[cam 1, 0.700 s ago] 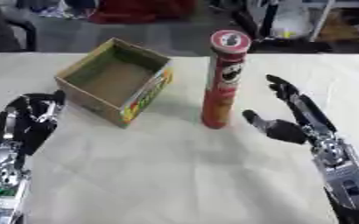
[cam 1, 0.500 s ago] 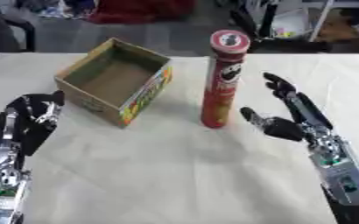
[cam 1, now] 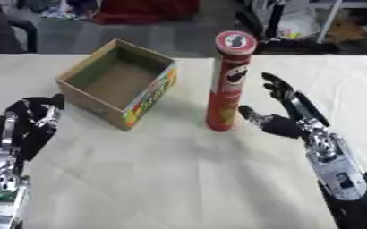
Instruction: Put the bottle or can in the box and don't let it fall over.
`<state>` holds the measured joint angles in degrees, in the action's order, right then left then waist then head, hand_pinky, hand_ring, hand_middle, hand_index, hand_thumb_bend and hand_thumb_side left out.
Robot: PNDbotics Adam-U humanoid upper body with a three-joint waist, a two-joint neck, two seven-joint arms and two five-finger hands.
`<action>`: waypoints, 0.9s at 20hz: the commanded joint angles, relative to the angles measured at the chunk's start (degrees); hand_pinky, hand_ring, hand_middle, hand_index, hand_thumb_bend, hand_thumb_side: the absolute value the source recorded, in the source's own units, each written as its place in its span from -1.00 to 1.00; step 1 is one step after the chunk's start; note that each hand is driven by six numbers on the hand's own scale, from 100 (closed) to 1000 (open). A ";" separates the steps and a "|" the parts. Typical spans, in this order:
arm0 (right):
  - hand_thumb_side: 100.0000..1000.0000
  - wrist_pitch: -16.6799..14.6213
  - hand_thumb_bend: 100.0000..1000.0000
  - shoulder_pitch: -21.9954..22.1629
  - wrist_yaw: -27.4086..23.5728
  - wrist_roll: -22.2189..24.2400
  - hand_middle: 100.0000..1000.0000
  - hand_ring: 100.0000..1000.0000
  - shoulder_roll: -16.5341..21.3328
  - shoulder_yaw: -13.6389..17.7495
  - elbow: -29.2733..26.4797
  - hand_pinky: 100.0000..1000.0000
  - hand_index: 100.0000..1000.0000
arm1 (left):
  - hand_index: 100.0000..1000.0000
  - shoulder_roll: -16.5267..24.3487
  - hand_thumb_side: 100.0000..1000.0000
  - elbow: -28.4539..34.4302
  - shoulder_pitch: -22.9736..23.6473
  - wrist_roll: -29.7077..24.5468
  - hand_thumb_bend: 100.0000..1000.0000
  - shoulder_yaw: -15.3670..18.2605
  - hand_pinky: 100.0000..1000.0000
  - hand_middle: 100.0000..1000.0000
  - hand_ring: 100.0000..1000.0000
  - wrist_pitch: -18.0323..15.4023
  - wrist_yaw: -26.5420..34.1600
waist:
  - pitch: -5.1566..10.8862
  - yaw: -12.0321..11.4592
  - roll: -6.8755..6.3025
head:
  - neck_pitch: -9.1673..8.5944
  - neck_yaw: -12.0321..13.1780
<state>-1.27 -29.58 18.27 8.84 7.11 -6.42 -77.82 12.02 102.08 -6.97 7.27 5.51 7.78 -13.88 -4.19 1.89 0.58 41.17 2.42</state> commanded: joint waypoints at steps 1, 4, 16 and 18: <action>-0.35 -0.20 -0.17 -2.19 -0.80 0.54 1.00 0.99 -0.28 0.11 1.56 1.00 1.00 | 0.24 0.44 0.14 0.70 -0.24 -0.37 -0.31 0.24 -0.18 -0.21 -0.17 -0.11 -0.32 | 1.29 -0.26 -0.51 | -0.66 -0.29; -0.34 -0.36 -0.17 -3.50 -0.59 0.70 1.00 0.99 -0.65 0.11 3.48 0.99 1.00 | 0.24 0.39 0.14 0.69 -0.30 -0.52 -0.31 0.23 -0.18 -0.24 -0.16 -0.09 -0.36 | 1.22 -0.47 -0.52 | -0.69 -0.37; -0.35 -0.83 -0.15 -6.75 2.45 -1.23 1.00 0.99 -1.60 1.64 9.26 0.99 1.00 | 0.25 0.31 0.15 0.67 -0.47 -1.08 -0.33 0.12 -0.17 -0.24 -0.16 -0.25 -0.49 | 0.95 -1.40 -0.64 | -0.85 -0.68; -0.35 -0.91 -0.15 -7.01 2.83 -1.55 1.00 0.99 -1.75 2.04 9.84 0.99 1.00 | 0.25 0.31 0.15 0.65 -0.50 -1.14 -0.33 0.10 -0.17 -0.24 -0.16 -0.28 -0.47 | 0.92 -1.46 -0.68 | -0.84 -0.72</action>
<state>-2.11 -35.33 20.64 7.68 5.20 -4.94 -67.74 11.98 102.08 -6.99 6.29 5.50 7.58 -14.11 -4.19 0.48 0.58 40.88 1.88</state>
